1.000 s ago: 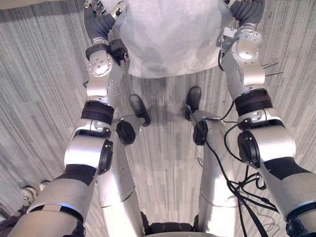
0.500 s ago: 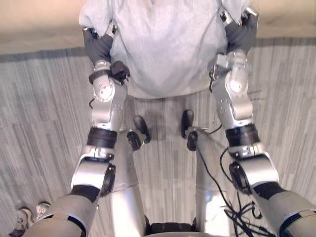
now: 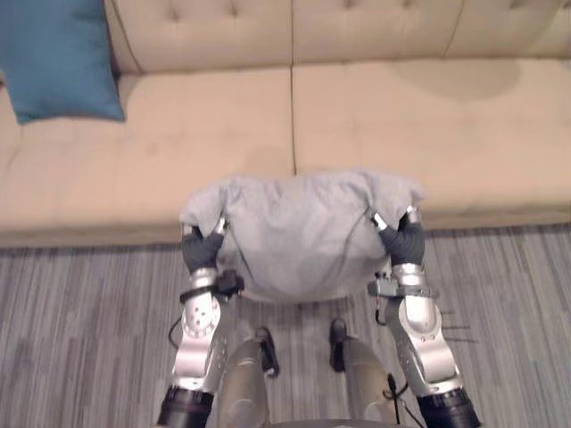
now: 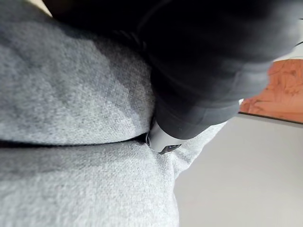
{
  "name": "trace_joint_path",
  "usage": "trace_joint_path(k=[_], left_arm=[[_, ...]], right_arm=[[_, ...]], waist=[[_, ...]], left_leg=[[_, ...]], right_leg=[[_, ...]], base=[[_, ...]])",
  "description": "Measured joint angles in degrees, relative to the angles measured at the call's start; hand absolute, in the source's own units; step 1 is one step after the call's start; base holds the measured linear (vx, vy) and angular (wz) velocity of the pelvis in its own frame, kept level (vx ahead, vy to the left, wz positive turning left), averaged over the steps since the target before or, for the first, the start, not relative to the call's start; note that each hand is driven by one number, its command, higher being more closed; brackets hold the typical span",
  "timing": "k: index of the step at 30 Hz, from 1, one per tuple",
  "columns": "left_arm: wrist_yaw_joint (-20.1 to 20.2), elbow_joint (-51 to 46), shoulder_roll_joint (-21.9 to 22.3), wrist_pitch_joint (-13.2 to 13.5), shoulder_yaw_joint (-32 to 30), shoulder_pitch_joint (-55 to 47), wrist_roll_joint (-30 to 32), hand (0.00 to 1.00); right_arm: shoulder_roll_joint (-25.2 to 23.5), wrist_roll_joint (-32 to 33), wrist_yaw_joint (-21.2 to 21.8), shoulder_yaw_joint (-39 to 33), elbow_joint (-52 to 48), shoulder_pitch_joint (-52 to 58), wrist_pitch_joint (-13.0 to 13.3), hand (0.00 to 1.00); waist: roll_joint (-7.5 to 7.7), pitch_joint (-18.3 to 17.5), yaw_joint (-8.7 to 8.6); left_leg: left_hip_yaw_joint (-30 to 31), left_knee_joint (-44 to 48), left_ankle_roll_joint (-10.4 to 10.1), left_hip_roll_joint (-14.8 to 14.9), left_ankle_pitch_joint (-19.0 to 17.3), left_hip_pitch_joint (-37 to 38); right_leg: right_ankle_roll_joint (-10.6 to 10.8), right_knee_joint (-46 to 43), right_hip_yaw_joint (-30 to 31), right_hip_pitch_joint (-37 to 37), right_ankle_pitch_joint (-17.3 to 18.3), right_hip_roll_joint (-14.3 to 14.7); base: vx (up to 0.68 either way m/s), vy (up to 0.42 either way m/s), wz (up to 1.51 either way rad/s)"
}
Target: Pick up cushions and gather them together orderly.
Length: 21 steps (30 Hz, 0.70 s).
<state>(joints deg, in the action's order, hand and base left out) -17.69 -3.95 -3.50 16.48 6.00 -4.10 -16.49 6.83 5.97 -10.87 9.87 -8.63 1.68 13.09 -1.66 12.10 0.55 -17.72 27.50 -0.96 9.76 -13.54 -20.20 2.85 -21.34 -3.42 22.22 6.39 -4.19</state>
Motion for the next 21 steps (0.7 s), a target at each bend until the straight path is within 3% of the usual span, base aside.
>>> trace_joint_path(k=[4,7,10,11,12,14,15,17,18,19,20,21], left_arm=[[0.9,0.1,0.2,0.0,0.0,-2.2,1.0,1.0],[1.5,0.4,0.3,-0.2,0.1,-3.7,1.3,1.0],[2.5,2.7,-0.2,-1.3,0.2,-3.9,1.4,1.0],[2.6,2.9,-0.7,-1.9,0.3,-4.1,1.5,1.0],[2.7,2.9,-1.2,-2.0,0.6,-4.3,1.6,1.0],[2.7,2.9,-2.0,-2.1,0.7,-4.1,2.0,1.0],[2.7,3.0,-2.5,-2.2,0.9,-4.1,2.0,1.0],[3.1,4.0,-2.6,-2.2,1.9,-4.0,2.0,1.0],[3.3,4.4,-2.6,-2.2,2.7,-4.0,2.0,1.0],[4.0,5.3,-2.6,-2.3,4.0,-3.9,2.0,1.0],[4.4,6.0,-1.3,-2.5,4.9,-3.9,2.0,1.0],[5.0,6.2,-1.0,-2.5,5.1,-3.6,2.0,1.0]], right_arm=[[0.9,-2.1,1.2,-0.9,3.0,-0.1,-0.6,1.0],[1.0,-2.1,1.2,-0.9,4.7,-0.3,-0.7,1.0],[1.1,-2.3,1.1,-0.9,7.8,-0.4,-1.0,1.0],[1.7,-2.9,1.2,-0.9,8.1,-0.4,-1.1,1.0],[1.9,-3.9,1.2,-1.0,8.3,-0.4,-1.1,1.0],[2.6,-3.9,1.4,-1.1,8.3,-0.4,-1.1,1.0],[2.9,-3.9,2.3,-1.3,8.3,0.0,-1.2,1.0],[3.4,-3.9,3.5,-2.7,8.3,1.2,-1.2,1.0],[3.6,-3.9,3.6,-3.2,8.3,2.0,-1.2,1.0],[4.1,-3.8,3.7,-4.5,8.3,3.2,-1.3,1.0],[4.9,-3.8,3.8,-5.3,8.3,3.7,-2.0,1.0],[4.9,-3.8,3.8,-6.0,8.3,3.8,-2.4,1.0]], waist=[[0.04,-0.2,-0.26],[0.05,-0.2,-0.6],[0.72,0.1,-2.0],[0.96,0.3,-2.92],[1.0,0.2,-3.51],[1.25,0.1,-3.48],[1.39,0.1,-3.64],[1.74,0.1,-4.45],[1.94,0.0,-4.9],[1.5,-0.1,-6.22],[-1.36,-0.4,-6.05],[-2.0,-0.8,-5.88]], left_leg=[[0.0,-2.3,0.2,-0.9,0.1,3.0],[0.0,-2.1,1.1,-1.8,-2.2,5.5],[-0.1,-0.4,2.0,-2.2,-6.0,9.3],[0.1,-0.5,3.4,-2.8,-6.8,11.0],[0.1,-0.6,3.8,-2.9,-7.4,11.8],[0.2,-1.0,3.8,-2.9,-8.0,12.1],[0.6,-2.4,3.7,-3.4,-8.0,12.8],[2.1,-5.5,2.3,-5.6,-7.9,15.2],[3.0,-6.0,1.3,-6.6,-8.2,16.5],[5.2,-6.3,-0.6,-7.2,-9.1,18.3],[7.3,-7.3,-1.3,-5.5,-9.6,19.0],[8.4,-7.5,-3.2,-4.7,-8.6,19.1]], right_leg=[[0.4,3.6,1.1,-3.0,-1.6,0.4],[1.3,-0.5,2.7,-2.8,-0.9,0.0],[2.6,-15.4,3.3,1.0,-0.7,-1.2],[1.5,-20.6,3.2,3.3,-1.2,-2.5],[1.1,-19.8,1.7,4.3,0.5,-2.6],[0.8,-14.3,0.1,5.8,0.7,-2.5],[1.8,-5.5,0.0,6.1,-1.0,-1.6],[2.2,9.7,0.4,5.1,-8.2,-1.1],[1.8,14.3,1.0,4.2,-10.4,-1.3],[-0.5,14.1,3.1,3.1,-17.8,-1.5],[-1.0,10.5,2.2,4.2,-16.0,0.2],[-1.8,7.6,1.5,5.3,-14.6,0.7]], base=[[0.1,0.045,-0.18],[0.06,0.076,-0.31],[0.01,0.058,-0.06],[0.06,0.046,0.07],[0.1,0.05,0.03],[0.14,0.009,-0.01],[0.24,-0.024,0.16],[0.35,-0.062,0.4],[0.41,-0.131,0.76],[0.36,-0.133,0.69],[0.46,-0.155,0.49],[0.47,-0.156,0.24]])
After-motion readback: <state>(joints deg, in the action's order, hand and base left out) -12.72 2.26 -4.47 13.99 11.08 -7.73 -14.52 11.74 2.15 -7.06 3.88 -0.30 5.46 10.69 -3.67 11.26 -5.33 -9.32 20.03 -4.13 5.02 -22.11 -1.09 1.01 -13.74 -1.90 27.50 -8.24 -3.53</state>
